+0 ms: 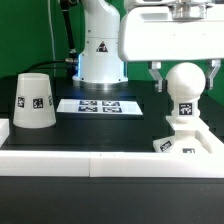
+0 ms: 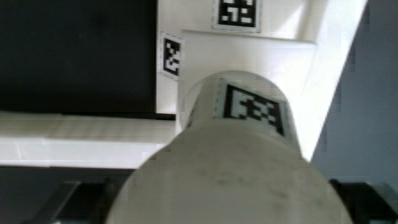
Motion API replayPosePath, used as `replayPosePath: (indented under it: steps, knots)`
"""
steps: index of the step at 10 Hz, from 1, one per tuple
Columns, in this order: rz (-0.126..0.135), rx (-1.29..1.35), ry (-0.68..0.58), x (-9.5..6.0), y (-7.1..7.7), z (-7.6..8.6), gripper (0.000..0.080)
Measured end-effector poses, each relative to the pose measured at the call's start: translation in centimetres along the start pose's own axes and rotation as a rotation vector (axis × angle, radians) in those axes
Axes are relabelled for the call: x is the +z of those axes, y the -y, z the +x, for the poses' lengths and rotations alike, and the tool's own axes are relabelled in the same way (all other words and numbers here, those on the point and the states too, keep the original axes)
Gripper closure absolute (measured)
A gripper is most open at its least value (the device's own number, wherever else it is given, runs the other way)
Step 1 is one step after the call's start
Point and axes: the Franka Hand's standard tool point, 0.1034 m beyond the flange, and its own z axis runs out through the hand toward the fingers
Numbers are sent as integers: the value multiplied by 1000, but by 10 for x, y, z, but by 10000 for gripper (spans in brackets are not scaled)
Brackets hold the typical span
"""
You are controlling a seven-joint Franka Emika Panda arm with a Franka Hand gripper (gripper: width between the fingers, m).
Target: Assemble lamp
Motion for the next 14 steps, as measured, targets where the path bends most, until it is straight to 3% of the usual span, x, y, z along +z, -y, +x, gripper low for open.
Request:
replayPosePath:
  steps: [4,11,14]
  knots:
    - [-10,370,4,2,3,-4,222]
    - [25,921,131,5,9,-4,222]
    - [15,1135,149,6,15,-5,222]
